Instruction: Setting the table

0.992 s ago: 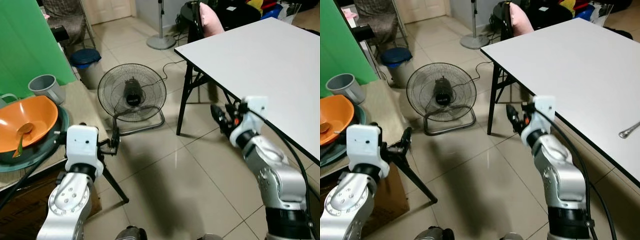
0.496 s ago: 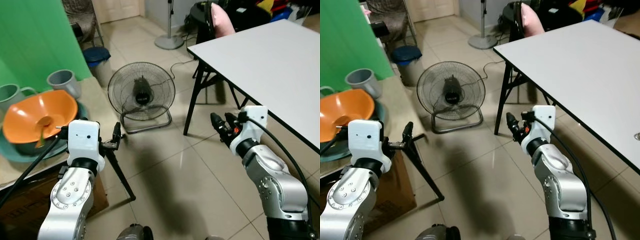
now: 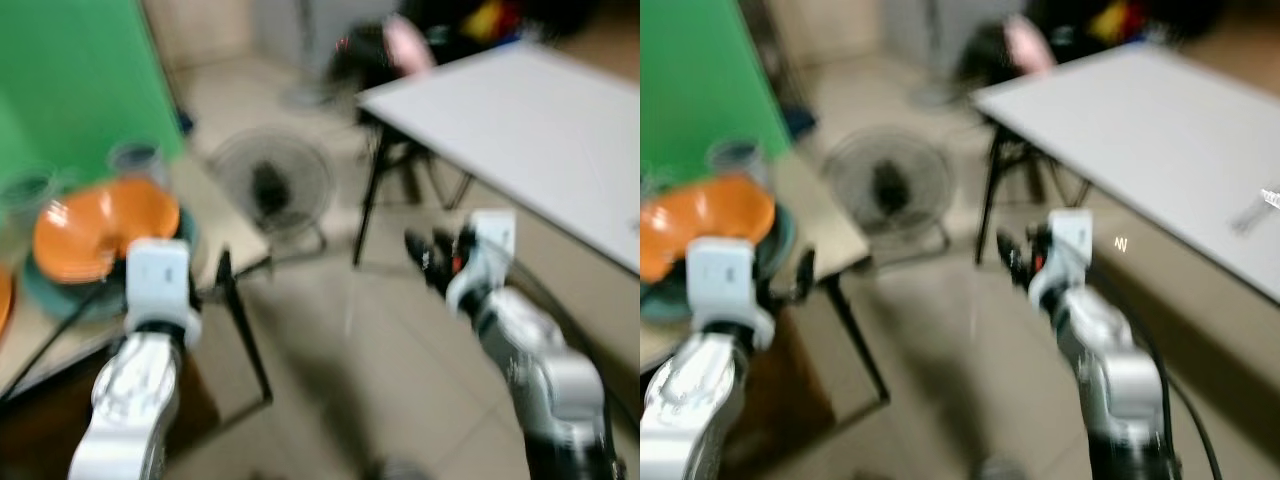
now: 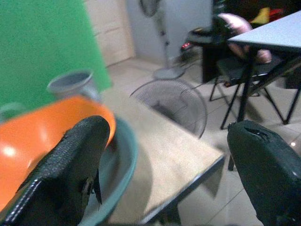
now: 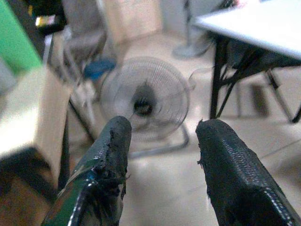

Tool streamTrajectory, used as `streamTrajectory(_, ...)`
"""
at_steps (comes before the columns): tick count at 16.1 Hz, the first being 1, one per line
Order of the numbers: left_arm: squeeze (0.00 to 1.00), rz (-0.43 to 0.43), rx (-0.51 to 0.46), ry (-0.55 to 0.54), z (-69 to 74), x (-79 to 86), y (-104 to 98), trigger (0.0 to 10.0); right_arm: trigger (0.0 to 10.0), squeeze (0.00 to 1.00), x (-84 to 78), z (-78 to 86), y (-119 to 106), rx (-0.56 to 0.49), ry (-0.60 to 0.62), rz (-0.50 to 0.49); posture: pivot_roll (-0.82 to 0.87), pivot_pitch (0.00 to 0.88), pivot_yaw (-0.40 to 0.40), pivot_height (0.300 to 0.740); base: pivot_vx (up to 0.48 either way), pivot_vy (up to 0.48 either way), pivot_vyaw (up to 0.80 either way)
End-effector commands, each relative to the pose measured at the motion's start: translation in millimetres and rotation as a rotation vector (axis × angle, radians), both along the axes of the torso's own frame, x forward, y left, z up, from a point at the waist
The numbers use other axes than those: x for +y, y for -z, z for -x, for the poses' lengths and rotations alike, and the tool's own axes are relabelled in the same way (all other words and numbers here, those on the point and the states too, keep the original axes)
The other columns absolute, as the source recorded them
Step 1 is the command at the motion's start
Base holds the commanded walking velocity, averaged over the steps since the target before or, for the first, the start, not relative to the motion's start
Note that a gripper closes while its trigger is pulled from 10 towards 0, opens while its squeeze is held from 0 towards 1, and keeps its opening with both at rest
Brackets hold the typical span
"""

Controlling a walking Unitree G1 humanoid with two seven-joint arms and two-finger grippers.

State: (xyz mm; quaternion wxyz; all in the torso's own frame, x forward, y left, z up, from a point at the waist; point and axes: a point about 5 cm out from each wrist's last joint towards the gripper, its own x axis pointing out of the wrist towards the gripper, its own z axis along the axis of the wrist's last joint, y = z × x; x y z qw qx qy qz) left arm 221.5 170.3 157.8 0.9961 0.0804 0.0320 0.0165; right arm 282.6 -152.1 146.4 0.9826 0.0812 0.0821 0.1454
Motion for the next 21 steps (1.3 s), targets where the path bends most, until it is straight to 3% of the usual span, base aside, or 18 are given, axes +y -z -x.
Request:
streamTrajectory(1, 0.0, -0.002, -0.009, 0.004, 0.5, -1.7, -2, 10.0, 10.0, 0.0, -4.2, 0.9, 3, 0.016, 0.015, -0.007, -0.1, 0.054, 0.057, 0.74, 0.0, 0.304, 0.0)
streamTrajectory(8, 0.0, 0.022, -0.063, -0.045, -3.8, -2.1, -9, 10.0, 10.0, 0.0, 3.3, -0.8, 2, 0.02, -0.048, 0.03, -0.1, 0.052, 0.051, 0.74, 0.0, 0.041, 0.0)
streamTrajectory(14, 0.0, 0.023, -0.125, -0.055, -3.4, -0.7, -24, 10.0, 10.0, 0.0, 4.4, -4.8, -8, -0.04, -0.038, -0.03, -0.08, 0.051, 0.045, 0.74, 0.313, 0.0, 0.77)
streamTrajectory(15, 0.0, 0.019, -0.128, -0.052, -3.9, -0.2, -25, 10.0, 10.0, 0.0, -1.3, -7.9, -11, -0.044, 0.022, -0.092, -0.08, 0.049, 0.048, 0.74, 0.322, 0.0, 0.0)
streamTrajectory(21, 0.0, -0.003, -0.136, -0.025, -6.2, -2.9, -29, 10.0, 10.0, 0.0, -4.2, -12.8, -28, -0.092, -0.051, -0.074, -0.08, 0.045, 0.043, 0.74, 0.326, 0.0, 0.0)
